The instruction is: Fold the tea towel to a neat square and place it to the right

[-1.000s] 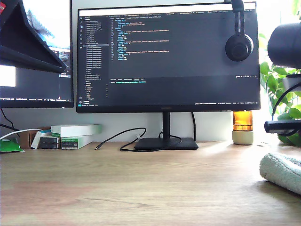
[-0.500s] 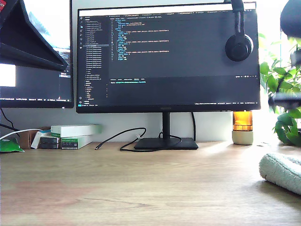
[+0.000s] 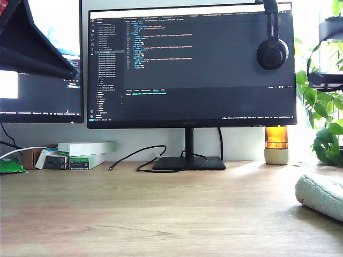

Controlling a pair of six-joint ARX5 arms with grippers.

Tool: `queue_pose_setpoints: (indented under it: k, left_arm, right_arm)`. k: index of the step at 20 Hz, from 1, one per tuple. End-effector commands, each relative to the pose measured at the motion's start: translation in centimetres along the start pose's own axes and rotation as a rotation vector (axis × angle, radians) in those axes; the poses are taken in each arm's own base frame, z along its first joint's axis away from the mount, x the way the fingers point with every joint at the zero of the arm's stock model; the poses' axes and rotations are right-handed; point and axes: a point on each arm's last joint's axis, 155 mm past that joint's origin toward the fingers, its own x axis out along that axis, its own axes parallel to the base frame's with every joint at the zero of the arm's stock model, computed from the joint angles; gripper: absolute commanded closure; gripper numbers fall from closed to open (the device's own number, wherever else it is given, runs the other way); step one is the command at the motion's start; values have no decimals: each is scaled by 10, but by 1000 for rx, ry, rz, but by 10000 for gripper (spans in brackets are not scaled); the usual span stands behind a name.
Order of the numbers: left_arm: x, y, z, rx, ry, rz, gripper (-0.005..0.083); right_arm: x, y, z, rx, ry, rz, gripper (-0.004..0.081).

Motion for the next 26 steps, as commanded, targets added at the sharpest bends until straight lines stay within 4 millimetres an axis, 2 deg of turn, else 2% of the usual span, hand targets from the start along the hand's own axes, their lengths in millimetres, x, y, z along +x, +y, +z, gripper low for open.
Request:
queue_pose_setpoints:
  k: [1,4,7,11,15,20,22,26]
  left_arm:
    - [3,16,-7,37,13,56,797]
    - [5,53,-13,-12,23,163,797]
    - [-4,91,-19,-76,20,256,797]
    - [-24,131,-32,-170,1,370,797]
    - [-29,138,-34,-189,-8,387,797]
    - [-29,139,-36,-199,-11,392,797]
    - [-30,142,-41,-199,-27,417,797]
    - [-33,134,-61,-199,-75,425,797]
  right_arm:
    - [-2,-14,15,-17,-58,-31,780]
    - [-2,-38,21,51,-91,-51,780]
    - [-2,-67,15,118,-95,-82,780]
    - [-7,-83,9,210,-166,-94,780]
    - [-15,-88,4,240,-294,-141,780]
    - [-45,-93,15,282,-519,-196,780]
    - [-56,-93,17,276,-588,-205,780]
    - [-60,-87,3,272,-631,-205,780]
